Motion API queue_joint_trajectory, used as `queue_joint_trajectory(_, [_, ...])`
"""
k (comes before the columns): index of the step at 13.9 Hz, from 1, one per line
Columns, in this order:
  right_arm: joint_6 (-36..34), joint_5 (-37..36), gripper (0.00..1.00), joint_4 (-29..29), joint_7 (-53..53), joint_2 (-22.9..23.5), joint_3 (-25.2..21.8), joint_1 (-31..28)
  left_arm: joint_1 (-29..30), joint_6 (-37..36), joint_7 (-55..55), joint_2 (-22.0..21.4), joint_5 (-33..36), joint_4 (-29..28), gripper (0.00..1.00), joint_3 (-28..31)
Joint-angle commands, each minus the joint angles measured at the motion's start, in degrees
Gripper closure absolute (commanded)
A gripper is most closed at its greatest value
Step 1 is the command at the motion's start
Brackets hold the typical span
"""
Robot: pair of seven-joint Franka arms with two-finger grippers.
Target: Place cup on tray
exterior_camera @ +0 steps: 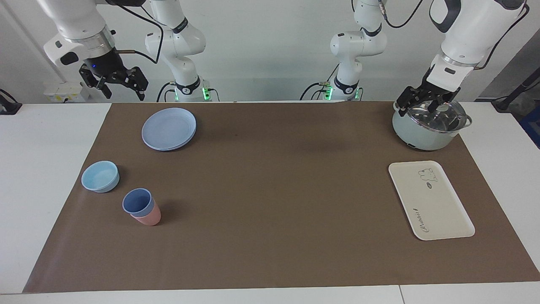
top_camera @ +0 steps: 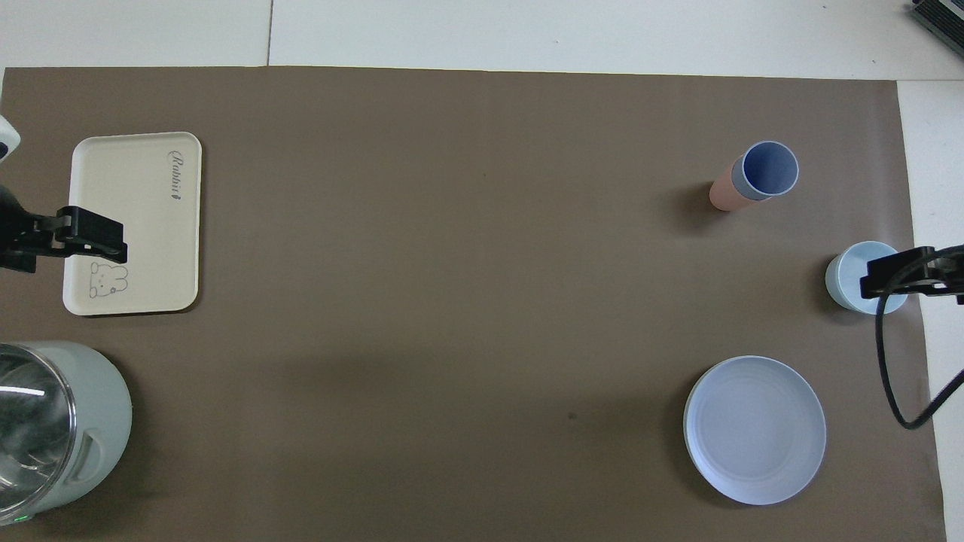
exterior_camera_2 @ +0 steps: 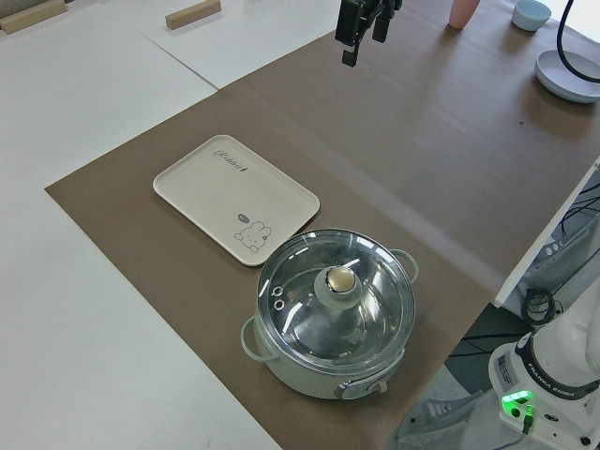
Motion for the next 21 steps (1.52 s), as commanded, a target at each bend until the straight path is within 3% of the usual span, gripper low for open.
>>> queue_joint_trajectory(1, [0.0, 0.2, 0.00, -0.1, 0.6, 0.0, -0.4, 0.2, 0.2, -0.4, 0.0, -0.5, 0.0, 0.1, 0.00, 0.0])
queue_joint_trajectory(6, [1.0, 0.7, 0.00, -1.0, 1.1, -0.3, -0.4, 0.3, 0.2, -0.5, 0.1, -0.5, 0.0, -0.1, 0.00, 0.0])
queue_joint_trajectory(11, [8.1, 0.8, 0.00, -4.5, -1.4, -1.5, -0.4, -0.4, 0.3, -0.6, 0.1, -0.8, 0.0, -0.3, 0.00, 0.0])
queue_joint_trajectory(16, [21.4, 1.9, 0.00, -9.2, -21.9, -0.6, -0.5, -4.7, 0.2, -0.8, -0.2, -0.8, 0.0, -0.3, 0.00, 0.0])
queue_joint_trajectory(21, [27.2, 14.5, 0.00, -10.4, -52.9, 4.3, -0.5, -10.7, 0.2, -0.8, -0.2, -0.8, 0.0, -0.3, 0.00, 0.0])
